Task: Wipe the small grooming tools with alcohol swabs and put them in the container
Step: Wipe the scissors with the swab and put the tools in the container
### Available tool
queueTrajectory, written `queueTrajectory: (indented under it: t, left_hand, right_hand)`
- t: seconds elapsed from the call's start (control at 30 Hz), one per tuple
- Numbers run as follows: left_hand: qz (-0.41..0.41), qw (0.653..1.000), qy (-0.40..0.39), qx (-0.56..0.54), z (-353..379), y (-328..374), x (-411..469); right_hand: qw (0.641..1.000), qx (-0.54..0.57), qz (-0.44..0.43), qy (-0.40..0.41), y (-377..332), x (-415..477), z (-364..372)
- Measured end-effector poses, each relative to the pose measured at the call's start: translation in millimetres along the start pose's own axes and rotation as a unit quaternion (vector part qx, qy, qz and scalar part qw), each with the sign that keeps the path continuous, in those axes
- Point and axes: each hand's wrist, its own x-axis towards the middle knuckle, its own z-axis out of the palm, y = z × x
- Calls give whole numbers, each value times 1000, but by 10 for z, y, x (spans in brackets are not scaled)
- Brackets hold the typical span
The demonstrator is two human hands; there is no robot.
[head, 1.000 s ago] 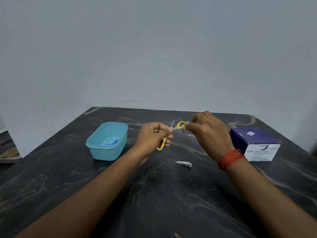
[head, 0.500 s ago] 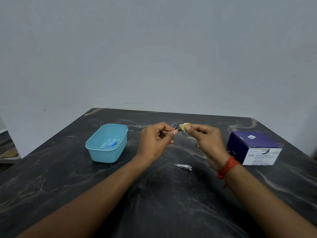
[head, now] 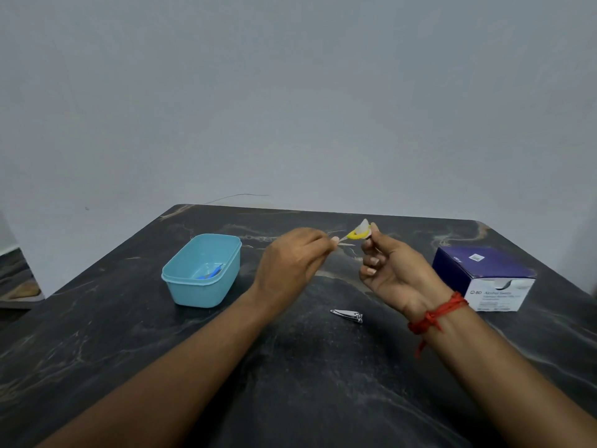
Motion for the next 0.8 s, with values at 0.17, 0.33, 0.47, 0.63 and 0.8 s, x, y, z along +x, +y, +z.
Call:
queueTrajectory:
  t: [0.17, 0.33, 0.47, 0.63, 0.8]
  left_hand:
    - [18, 999, 26, 14, -32, -68, 2]
    - [-116, 992, 26, -51, -58, -99, 36]
    - [-432, 875, -12, -218, 13, -131, -57]
    - [-596, 646, -91, -467, -35, -112, -28]
    - [-583, 577, -118, -560, -22, 31, 25]
  right_hand:
    - [998, -38, 49, -3, -13, -6, -23]
    - [996, -88, 19, -9, -49, -8, -32]
    - [993, -67, -94, 8, -131, 13, -72]
    - [982, -84, -169, -17, -76, 2, -57]
    - [973, -132, -179, -64, 61, -44, 7]
